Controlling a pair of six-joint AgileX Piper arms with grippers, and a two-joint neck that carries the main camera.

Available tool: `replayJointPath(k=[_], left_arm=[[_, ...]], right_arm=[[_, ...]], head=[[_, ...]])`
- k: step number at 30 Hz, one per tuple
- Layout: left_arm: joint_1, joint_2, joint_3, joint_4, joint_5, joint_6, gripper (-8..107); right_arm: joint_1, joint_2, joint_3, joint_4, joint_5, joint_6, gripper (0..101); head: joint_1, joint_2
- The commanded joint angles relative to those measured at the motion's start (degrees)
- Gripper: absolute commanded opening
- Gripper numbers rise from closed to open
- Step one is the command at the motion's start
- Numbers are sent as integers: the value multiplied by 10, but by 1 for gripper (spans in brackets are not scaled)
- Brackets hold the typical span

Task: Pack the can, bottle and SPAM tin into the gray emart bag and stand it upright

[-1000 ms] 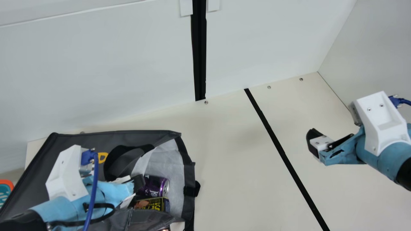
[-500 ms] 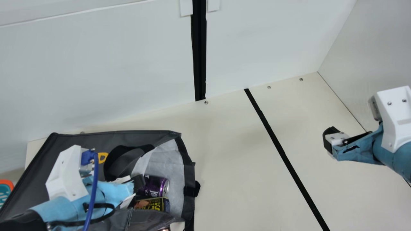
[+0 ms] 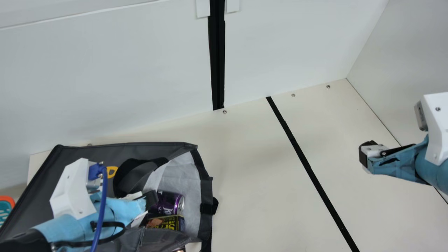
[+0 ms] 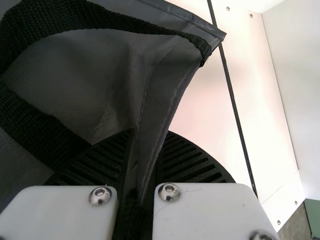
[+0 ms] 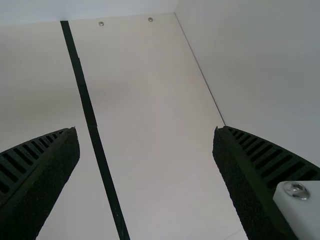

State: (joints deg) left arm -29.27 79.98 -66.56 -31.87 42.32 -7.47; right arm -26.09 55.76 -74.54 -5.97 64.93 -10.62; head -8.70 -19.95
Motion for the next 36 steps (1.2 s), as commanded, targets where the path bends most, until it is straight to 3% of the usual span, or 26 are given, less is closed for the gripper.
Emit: replayJointPath(k=[1, 14, 36], left_arm=[[0, 0, 0, 0, 0, 0, -8], [0, 0, 0, 0, 0, 0, -8], [0, 0, 0, 0, 0, 0, -8]], right_arm=[[12, 1, -5, -13, 12, 21, 95], [75, 2, -26, -60, 49, 86, 95], [94, 10, -26, -58, 49, 92, 95]], head=[[-13, 0], [-13, 0], [-13, 0]])
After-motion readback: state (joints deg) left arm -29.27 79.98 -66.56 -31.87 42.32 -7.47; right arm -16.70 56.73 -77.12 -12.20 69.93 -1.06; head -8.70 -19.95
